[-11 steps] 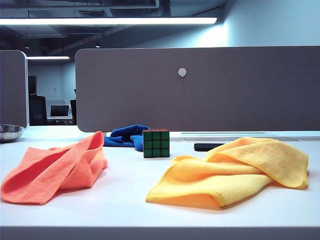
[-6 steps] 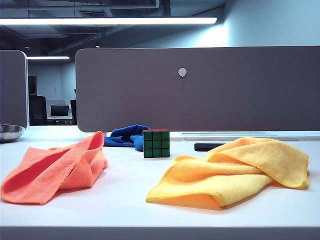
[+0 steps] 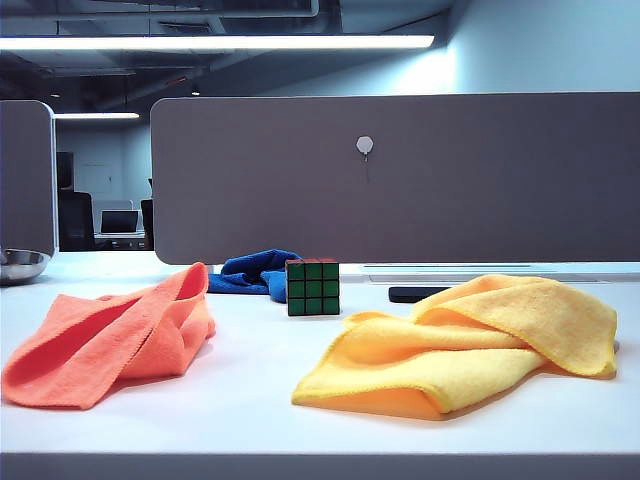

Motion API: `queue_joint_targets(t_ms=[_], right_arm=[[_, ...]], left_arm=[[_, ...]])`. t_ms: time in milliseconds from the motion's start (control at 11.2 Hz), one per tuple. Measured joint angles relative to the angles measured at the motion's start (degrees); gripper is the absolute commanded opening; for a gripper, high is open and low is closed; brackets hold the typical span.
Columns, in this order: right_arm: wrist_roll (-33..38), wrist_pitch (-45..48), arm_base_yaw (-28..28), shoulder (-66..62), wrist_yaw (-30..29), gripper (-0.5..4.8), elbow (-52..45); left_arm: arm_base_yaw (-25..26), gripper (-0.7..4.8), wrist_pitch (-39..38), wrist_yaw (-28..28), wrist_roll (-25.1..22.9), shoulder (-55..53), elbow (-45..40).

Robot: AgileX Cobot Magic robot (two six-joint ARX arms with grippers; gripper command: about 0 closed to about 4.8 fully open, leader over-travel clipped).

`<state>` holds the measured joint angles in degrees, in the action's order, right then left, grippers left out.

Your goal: Pick up a rag that is the same color as the top surface of the Rubik's Cube and cover the cube with it.

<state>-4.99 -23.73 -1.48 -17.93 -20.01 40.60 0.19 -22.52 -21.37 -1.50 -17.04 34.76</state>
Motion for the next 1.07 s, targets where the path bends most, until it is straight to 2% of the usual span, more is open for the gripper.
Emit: queue_joint_targets(t_ms=[178,267,445,712,801,1068], right_arm=[[-0.02,-3.23,0.02,-5.55,-4.26,-0.01,4.5],[-0.04,-4.92,0.04,-10.86,-5.33,-0.01,8.98],[-0.02,-5.79,1.42,-14.67,-5.31,-0.01,9.42],[-0.04,-7.85,10.43,-20.48,-5.14,-0.01,9.2],[-0.04,-5.75,14.6,-23.63,-3.52,-0.01,9.2],[-0.07,-0.79,17.59,-29.88,-0.59,-0.01,9.2]], left_arm=[[-0.11,-0.05,-0.26,-2.95,0.04,-1.88,0.07],[-4.28,-0.05,-1.03,-2.38,0.02,-4.15,0.07],[-9.88,-0.05,-0.85,0.98,-0.02,-7.37,0.09],[-18.56,-0.05,3.98,6.64,0.0,-14.23,0.07],[-19.71,-0.05,8.28,9.09,0.0,-17.86,0.09],[-19.63,-0.05,12.31,10.05,0.0,-24.81,0.07]])
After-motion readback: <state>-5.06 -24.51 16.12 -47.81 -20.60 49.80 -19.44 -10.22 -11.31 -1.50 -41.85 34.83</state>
